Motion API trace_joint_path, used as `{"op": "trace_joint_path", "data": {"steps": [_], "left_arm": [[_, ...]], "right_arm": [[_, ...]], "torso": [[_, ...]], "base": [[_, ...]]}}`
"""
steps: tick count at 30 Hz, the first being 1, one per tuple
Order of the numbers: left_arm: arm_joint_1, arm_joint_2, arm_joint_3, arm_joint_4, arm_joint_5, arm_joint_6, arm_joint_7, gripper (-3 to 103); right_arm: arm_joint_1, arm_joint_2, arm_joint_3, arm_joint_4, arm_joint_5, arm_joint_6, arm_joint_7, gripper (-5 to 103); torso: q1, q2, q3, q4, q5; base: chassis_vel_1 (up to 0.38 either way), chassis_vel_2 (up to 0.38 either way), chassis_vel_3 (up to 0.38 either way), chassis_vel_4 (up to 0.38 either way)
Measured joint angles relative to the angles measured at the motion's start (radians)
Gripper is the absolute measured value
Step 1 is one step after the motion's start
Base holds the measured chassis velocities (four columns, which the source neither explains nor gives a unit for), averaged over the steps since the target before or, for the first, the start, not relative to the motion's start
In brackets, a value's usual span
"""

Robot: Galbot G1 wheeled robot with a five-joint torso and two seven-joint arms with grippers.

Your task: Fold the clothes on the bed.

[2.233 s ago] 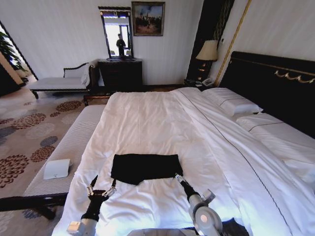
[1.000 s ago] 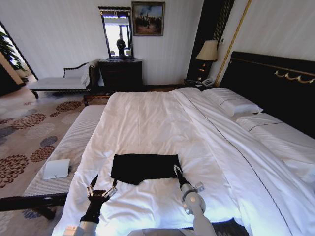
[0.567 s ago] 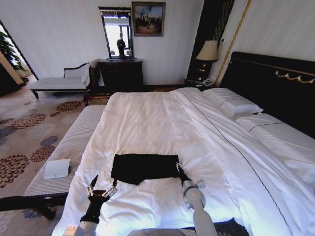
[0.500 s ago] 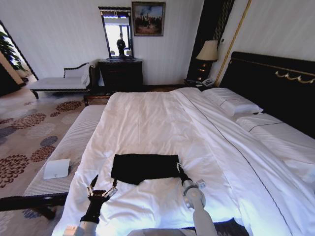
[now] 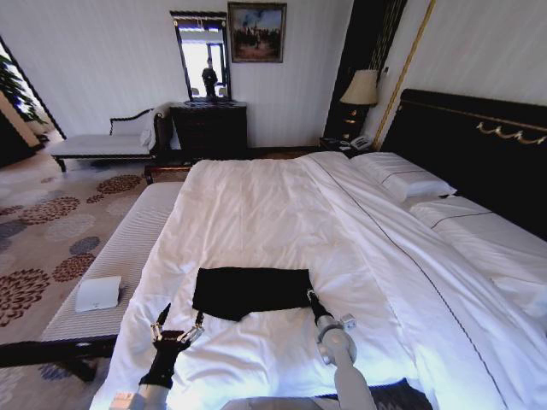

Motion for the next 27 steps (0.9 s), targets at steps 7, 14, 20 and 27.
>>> {"op": "trace_joint_path", "data": {"steps": [7, 14, 20, 27], "left_arm": [[0.0, 0.0, 0.0, 0.0, 0.0, 0.0, 0.0, 100], [0.0, 0.0, 0.0, 0.0, 0.0, 0.0, 0.0, 100], [0.0, 0.0, 0.0, 0.0, 0.0, 0.0, 0.0, 100], [0.0, 0.0, 0.0, 0.0, 0.0, 0.0, 0.0, 100]], "right_arm": [[-0.001, 0.0, -0.002, 0.01, -0.004, 0.0, -0.001, 5], [-0.003, 0.0, -0.006, 0.04, -0.008, 0.001, -0.007, 5], [-0.017, 0.0, -0.009, 0.099, -0.027, 0.003, -0.005, 5], [-0.03, 0.0, 0.035, 0.18, -0.054, 0.01, 0.001, 5]], "torso": [[0.0, 0.0, 0.0, 0.0, -0.0002], [0.0, 0.0, 0.0, 0.0, -0.0002], [0.0, 0.0, 0.0, 0.0001, -0.0002], [0.0, 0.0, 0.0, 0.0, -0.0003]], "base": [[0.0, 0.0, 0.0, 0.0], [0.0, 0.0, 0.0, 0.0], [0.0, 0.0, 0.0, 0.0], [0.0, 0.0, 0.0, 0.0]]}}
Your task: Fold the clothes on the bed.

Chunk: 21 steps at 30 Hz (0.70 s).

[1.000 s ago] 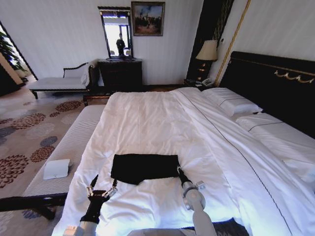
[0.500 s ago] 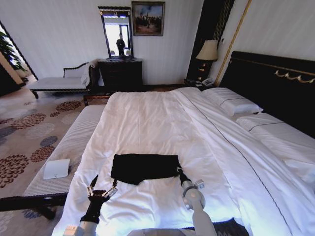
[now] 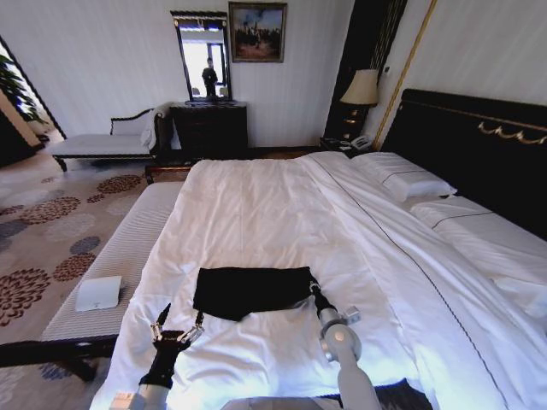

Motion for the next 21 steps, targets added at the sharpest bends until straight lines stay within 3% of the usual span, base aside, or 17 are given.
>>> {"op": "trace_joint_path", "data": {"steps": [7, 18, 21], "left_arm": [[0.0, 0.0, 0.0, 0.0, 0.0, 0.0, 0.0, 100], [0.0, 0.0, 0.0, 0.0, 0.0, 0.0, 0.0, 100], [0.0, 0.0, 0.0, 0.0, 0.0, 0.0, 0.0, 100]], "right_arm": [[0.022, -0.027, 0.072, 0.0, 0.027, 0.001, 0.005, 5], [0.094, -0.222, 0.242, -0.131, 0.135, 0.0, 0.012, 5], [0.101, -0.248, 0.253, -0.153, 0.141, 0.0, 0.012, 5]], "torso": [[0.0, 0.0, 0.0, 0.0, 0.0001], [0.0, 0.0, 0.0, -0.0001, 0.0003], [0.0, 0.0, 0.0, -0.0003, 0.0002]], "base": [[0.0, 0.0, 0.0, 0.0], [0.0, 0.0, 0.0, 0.0], [0.0, 0.0, 0.0, 0.0]]}}
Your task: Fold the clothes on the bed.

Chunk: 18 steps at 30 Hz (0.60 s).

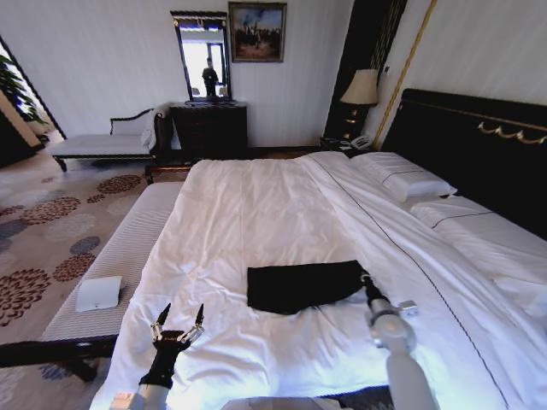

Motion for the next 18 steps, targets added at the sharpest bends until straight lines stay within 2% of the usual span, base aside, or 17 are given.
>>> {"op": "trace_joint_path", "data": {"steps": [6, 10, 18], "left_arm": [[0.0, 0.0, 0.0, 0.0, 0.0, 0.0, 0.0, 100], [0.0, 0.0, 0.0, 0.0, 0.0, 0.0, 0.0, 100], [0.0, 0.0, 0.0, 0.0, 0.0, 0.0, 0.0, 100]], "right_arm": [[0.006, -0.016, -0.006, 0.012, -0.004, -0.004, 0.013, 5], [-0.003, -0.001, -0.049, 0.059, -0.052, -0.005, 0.021, 5], [-0.034, 0.036, -0.212, 0.166, -0.151, -0.004, 0.042, 5]], "torso": [[0.0, 0.0, 0.0, 0.0, -0.0001], [0.0, 0.0, 0.0, 0.0001, -0.0004], [0.0, 0.0, 0.0, 0.0001, -0.0003]], "base": [[0.0, 0.0, 0.0, 0.0], [0.0, 0.0, 0.0, 0.0], [0.0, 0.0, 0.0, 0.0]]}}
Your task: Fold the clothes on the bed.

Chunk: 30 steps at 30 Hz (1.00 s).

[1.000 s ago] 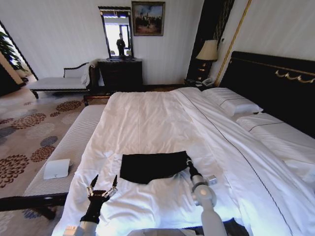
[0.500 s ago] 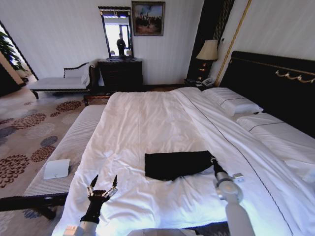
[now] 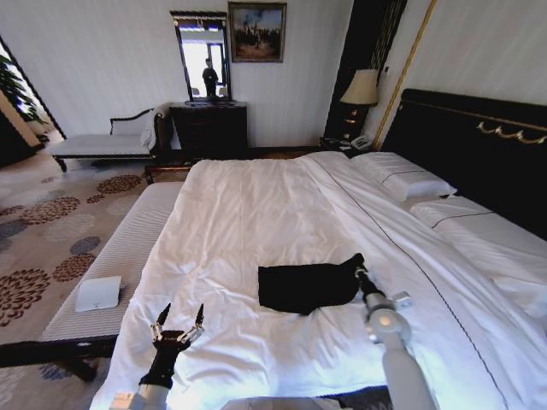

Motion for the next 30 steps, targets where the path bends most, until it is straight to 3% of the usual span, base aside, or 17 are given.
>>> {"op": "trace_joint_path", "data": {"steps": [11, 21, 30], "left_arm": [[0.0, 0.0, 0.0, 0.0, 0.0, 0.0, 0.0, 100], [0.0, 0.0, 0.0, 0.0, 0.0, 0.0, 0.0, 100], [0.0, 0.0, 0.0, 0.0, 0.0, 0.0, 0.0, 100]], "right_arm": [[0.011, 0.053, -0.249, 0.075, -0.092, 0.04, 0.018, 5], [0.011, 0.148, -0.356, 0.007, -0.159, 0.062, -0.013, 5], [0.044, 0.152, -0.415, -0.104, -0.224, 0.094, -0.054, 5]], "torso": [[0.0, 0.0, 0.0, 0.0001, 0.0], [0.0, 0.0, 0.0, 0.0002, 0.0001], [0.0, 0.0, 0.0, 0.0001, 0.0001]], "base": [[0.0, 0.0, 0.0, 0.0], [0.0, 0.0, 0.0, 0.0], [0.0, 0.0, 0.0, 0.0]]}}
